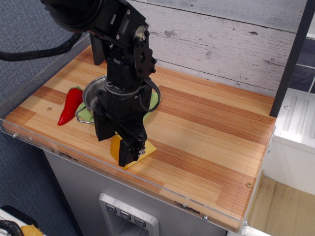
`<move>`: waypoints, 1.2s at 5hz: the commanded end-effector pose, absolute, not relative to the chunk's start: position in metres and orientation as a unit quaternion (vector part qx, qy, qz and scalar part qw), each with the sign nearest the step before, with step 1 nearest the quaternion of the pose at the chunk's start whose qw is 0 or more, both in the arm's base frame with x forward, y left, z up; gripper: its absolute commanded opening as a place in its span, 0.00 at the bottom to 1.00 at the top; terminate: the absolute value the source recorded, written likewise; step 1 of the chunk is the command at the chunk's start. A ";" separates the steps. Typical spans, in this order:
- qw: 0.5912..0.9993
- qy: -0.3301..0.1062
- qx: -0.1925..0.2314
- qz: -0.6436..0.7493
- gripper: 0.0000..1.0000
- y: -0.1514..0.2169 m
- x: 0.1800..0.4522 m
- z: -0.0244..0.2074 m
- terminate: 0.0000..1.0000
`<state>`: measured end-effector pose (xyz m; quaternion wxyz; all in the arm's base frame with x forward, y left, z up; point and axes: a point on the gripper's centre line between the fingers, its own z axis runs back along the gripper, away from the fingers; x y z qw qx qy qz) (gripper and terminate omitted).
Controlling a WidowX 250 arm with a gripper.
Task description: Move the Cheese to the upper right side of the table
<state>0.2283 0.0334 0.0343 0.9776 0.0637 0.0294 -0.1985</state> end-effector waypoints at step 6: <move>0.972 0.021 0.118 -0.201 0.00 0.017 0.237 0.053 0.00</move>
